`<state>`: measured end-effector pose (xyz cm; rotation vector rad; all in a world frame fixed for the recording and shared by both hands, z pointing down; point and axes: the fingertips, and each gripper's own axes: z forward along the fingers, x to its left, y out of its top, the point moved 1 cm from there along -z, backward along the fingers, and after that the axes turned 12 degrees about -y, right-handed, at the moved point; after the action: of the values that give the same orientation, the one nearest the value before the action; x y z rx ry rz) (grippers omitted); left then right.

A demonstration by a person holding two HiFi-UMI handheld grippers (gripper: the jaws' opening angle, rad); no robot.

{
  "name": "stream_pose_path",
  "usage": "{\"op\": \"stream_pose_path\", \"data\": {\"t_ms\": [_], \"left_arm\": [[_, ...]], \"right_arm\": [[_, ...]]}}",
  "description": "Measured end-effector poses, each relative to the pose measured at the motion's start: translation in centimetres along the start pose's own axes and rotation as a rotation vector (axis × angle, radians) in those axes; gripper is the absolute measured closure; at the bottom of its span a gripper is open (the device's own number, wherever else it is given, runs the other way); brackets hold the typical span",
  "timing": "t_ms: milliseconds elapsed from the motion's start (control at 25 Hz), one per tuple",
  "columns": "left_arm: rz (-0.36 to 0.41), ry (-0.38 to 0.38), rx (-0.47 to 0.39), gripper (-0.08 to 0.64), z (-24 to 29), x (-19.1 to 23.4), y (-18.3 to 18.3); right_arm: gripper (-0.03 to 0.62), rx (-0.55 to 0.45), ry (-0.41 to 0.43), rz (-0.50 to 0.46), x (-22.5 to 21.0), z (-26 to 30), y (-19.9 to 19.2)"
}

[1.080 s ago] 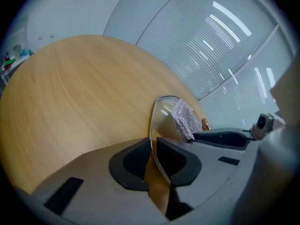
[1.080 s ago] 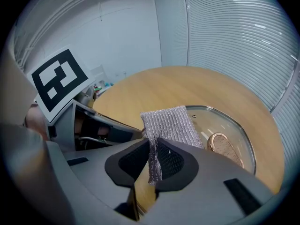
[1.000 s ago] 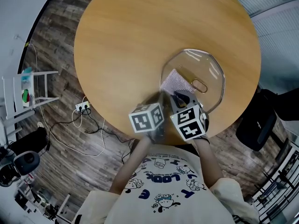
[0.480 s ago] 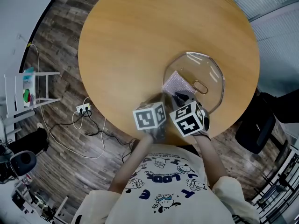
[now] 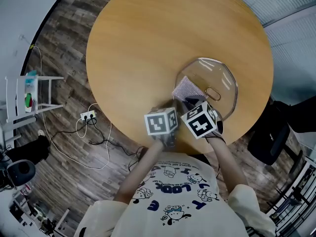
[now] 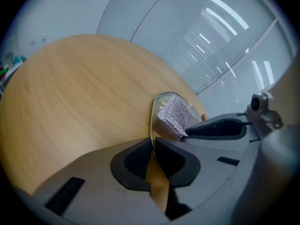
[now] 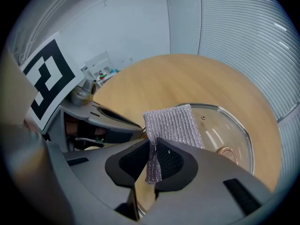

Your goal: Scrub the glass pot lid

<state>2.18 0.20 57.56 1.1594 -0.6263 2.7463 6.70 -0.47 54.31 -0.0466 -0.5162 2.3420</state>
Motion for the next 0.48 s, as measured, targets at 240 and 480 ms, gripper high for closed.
{"op": "stream_pose_path", "data": {"t_ms": [240,480], "left_arm": [[0.006,-0.003,0.005,0.523,0.05,-0.02,0.01],[0.017,-0.001,0.009,0.523,0.25,-0.16,0.06]], "right_arm": [[0.530,0.024,0.022,-0.026,0.12,0.20,0.14],[0.531,0.056,0.053,-0.013,-0.19,0.41,0.27]]}}
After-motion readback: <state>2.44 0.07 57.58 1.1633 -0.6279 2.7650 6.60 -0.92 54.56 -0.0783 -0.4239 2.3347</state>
